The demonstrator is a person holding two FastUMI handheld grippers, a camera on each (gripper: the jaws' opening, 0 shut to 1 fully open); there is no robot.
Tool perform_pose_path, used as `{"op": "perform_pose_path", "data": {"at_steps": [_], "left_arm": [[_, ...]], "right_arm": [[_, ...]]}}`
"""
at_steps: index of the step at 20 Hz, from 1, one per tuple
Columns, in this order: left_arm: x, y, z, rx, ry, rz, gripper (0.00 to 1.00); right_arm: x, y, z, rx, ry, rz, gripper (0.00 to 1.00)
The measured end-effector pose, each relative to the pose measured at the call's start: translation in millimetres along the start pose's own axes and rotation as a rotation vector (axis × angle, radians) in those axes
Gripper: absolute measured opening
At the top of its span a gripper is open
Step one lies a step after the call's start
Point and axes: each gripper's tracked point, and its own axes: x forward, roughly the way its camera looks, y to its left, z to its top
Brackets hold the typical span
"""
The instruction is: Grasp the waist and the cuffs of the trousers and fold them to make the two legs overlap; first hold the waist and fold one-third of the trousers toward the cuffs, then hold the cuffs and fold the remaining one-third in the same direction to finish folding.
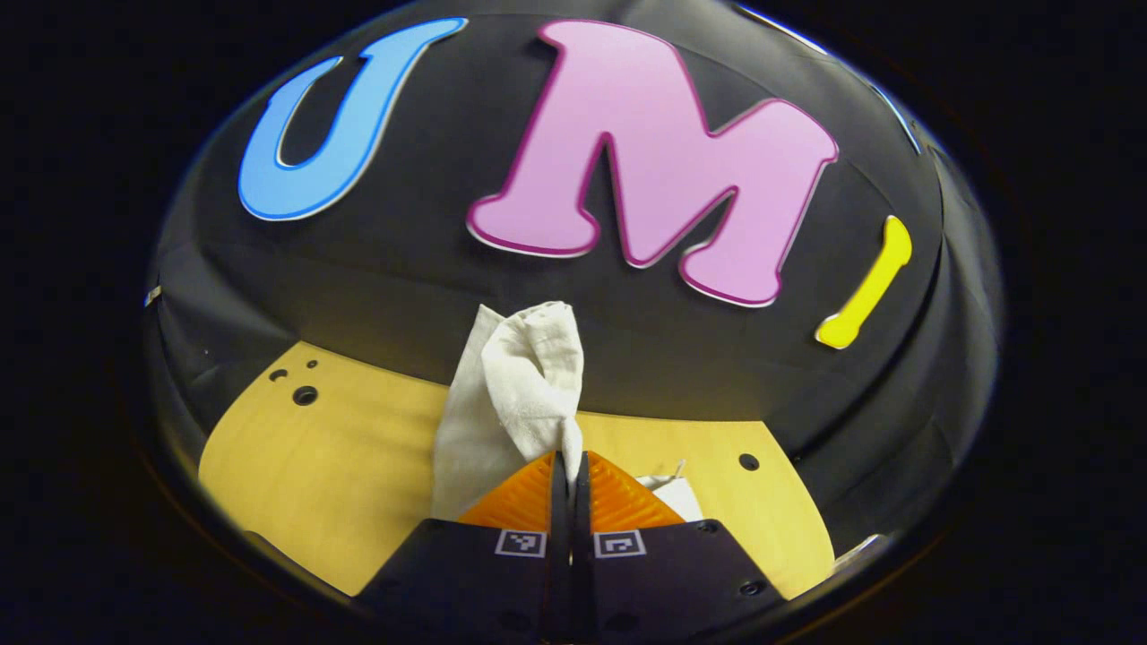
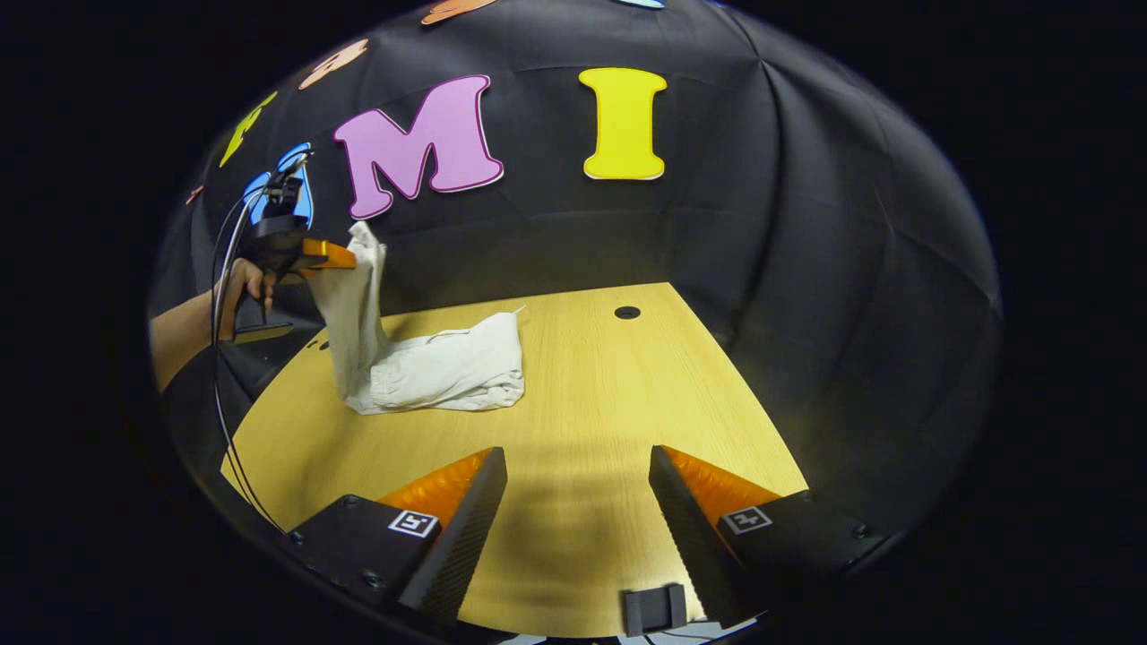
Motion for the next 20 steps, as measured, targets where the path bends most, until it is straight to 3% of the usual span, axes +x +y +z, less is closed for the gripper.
{"op": "perform_pose_path", "data": {"at_steps": [11, 16, 20], "left_arm": [[33, -141, -73, 0.102, 0.106, -0.092, 0.05], [41, -164, -132, 0.157, 0.224, -0.075, 0.05], [35, -161, -161, 0.158, 0.276, -0.063, 0.21]], "right_arm": [[-1, -60, -17, 0.051, 0.04, 0.049, 0.99], [1, -69, -13, 0.073, 0.026, 0.056, 0.99], [0, -67, -17, 0.064, 0.026, 0.067, 0.99]]}}
